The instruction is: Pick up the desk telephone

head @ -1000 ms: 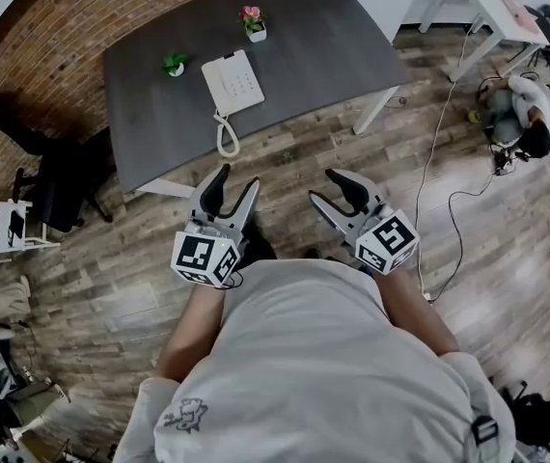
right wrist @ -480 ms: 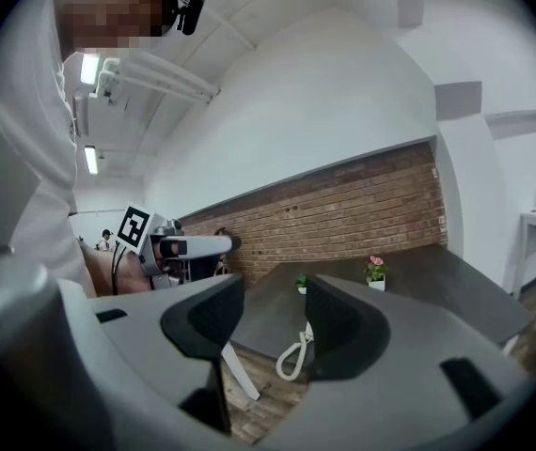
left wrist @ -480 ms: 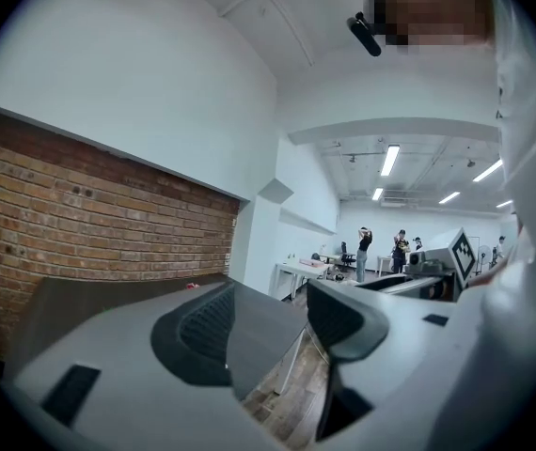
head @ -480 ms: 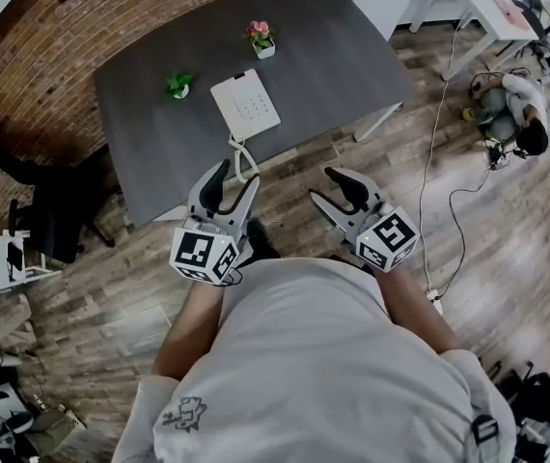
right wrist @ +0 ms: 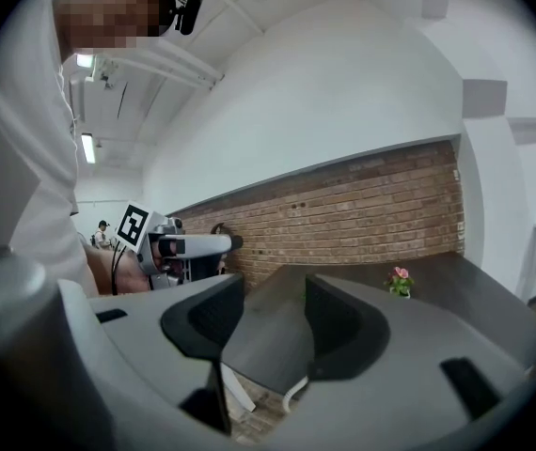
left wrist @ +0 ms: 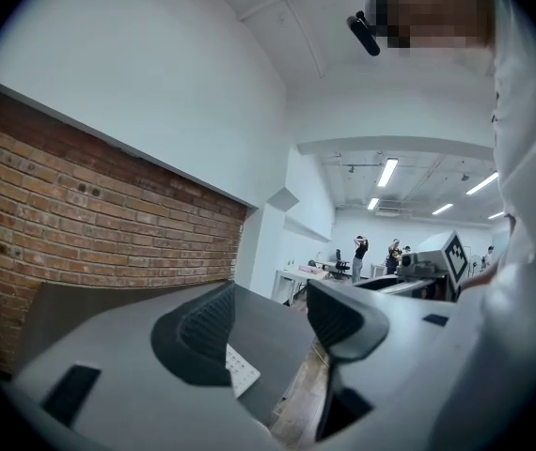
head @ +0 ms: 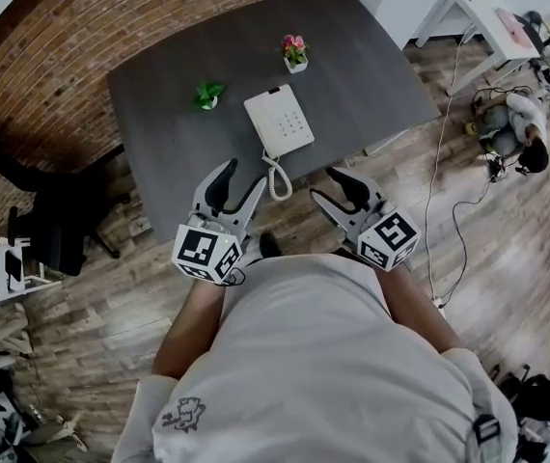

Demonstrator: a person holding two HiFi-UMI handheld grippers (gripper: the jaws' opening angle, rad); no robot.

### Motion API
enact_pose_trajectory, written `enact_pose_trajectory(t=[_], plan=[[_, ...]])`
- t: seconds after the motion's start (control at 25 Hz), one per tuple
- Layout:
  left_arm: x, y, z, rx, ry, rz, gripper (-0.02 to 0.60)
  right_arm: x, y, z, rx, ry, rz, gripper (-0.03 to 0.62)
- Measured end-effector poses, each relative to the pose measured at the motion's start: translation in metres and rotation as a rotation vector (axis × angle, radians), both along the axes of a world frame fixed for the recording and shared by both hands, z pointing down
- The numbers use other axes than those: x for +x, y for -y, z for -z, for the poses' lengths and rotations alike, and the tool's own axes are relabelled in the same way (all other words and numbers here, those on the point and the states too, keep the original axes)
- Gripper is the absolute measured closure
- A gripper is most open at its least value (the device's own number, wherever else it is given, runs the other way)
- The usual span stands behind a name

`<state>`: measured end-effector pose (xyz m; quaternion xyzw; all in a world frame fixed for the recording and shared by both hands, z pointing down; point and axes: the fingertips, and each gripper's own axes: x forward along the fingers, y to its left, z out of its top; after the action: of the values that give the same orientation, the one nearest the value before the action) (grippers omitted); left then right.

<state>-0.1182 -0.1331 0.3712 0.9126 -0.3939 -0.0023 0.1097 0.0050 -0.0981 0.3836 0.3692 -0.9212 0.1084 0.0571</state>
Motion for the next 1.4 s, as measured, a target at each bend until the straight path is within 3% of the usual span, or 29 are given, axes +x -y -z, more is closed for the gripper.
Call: enact_pose_trajectory(t=[0.2, 0.4, 1.16, 1.4], plan=[[-0.034, 0.02, -0.003, -0.003, -0.015, 0.001, 0.327, -0.041, 0.02, 0.001, 0.013, -0.013, 0.026, 0.401], [-0.049, 0.032, -0.005, -0.011, -0.035, -0.011, 0.327, -0.058, 0.031, -0.002, 0.001, -0.029, 0.023, 0.401], [-0.048, 0.083, -0.027, -0.071, -0.015, 0.028, 0.325, -0.053, 0.097, -0.034, -0.075, 0.024, 0.05, 0.402], [-0.033, 0.113, -0.045, -0.139, -0.017, 0.041, 0.324, -0.035, 0.133, -0.047, -0.122, 0.005, 0.068, 0.402]])
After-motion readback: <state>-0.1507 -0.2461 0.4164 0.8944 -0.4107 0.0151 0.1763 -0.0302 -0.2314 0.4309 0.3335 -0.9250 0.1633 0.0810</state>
